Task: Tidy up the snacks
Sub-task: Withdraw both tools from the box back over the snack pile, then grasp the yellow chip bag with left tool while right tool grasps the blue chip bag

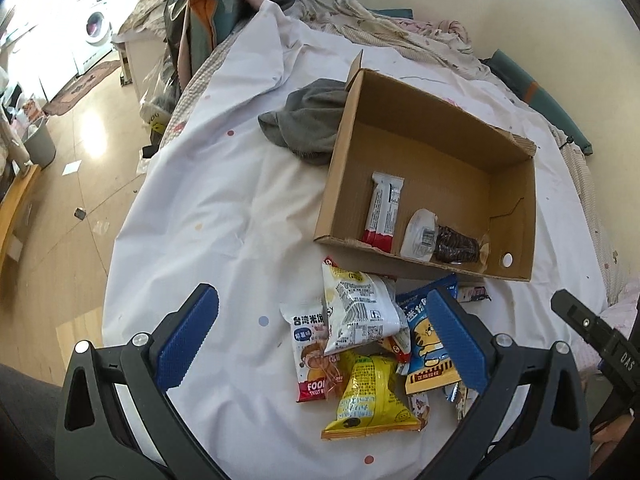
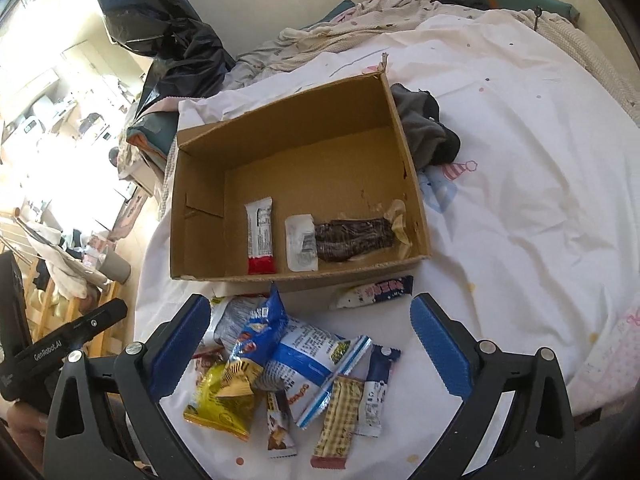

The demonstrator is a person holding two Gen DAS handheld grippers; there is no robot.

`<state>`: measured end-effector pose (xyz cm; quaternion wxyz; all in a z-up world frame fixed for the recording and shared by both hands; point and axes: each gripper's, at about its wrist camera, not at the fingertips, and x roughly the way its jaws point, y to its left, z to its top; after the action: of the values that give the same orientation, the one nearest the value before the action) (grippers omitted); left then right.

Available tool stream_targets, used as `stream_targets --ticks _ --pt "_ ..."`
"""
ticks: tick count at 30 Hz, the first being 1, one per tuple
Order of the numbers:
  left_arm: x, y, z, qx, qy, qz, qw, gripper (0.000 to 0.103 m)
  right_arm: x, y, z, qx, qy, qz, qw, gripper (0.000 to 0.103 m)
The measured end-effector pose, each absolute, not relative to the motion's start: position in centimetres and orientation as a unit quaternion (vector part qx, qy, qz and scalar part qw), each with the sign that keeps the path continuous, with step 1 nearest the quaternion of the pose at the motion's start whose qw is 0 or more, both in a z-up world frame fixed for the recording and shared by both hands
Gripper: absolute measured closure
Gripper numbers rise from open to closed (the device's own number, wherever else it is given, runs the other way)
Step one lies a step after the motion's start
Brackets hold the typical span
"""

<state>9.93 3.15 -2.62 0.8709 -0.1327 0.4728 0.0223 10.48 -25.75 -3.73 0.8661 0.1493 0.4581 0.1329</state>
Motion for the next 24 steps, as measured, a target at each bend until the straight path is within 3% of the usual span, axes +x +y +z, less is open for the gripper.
stream_targets --ticks 12,18,20,22,24 --pt "10.2 2.7 -2.9 -0.107 0.47 0.042 0.875 0.0 9.2 -25.4 -3.6 0.156 0.436 0.163 0.871 0.001" --pt "10.3 4.0 -3.4 -0.128 0.48 0.058 0.866 0.0 11.0 -24.9 -6.2 0.202 0.507 0.178 0.819 0.001" --pt "10.4 4.3 -3.6 -0.133 0.483 0.064 0.863 0.0 11.9 -24.4 -7.7 0.235 0.54 0.197 0.784 0.005" --pt "10.5 4.6 -3.8 -0.142 0.486 0.067 0.86 0.0 12.6 -23.4 -8.5 0.247 0.558 0.217 0.762 0.018" --pt "10.7 4.6 -3.9 -0.148 0.489 0.067 0.857 0.0 13.3 -21.8 -9.0 0.228 0.573 0.226 0.754 0.023"
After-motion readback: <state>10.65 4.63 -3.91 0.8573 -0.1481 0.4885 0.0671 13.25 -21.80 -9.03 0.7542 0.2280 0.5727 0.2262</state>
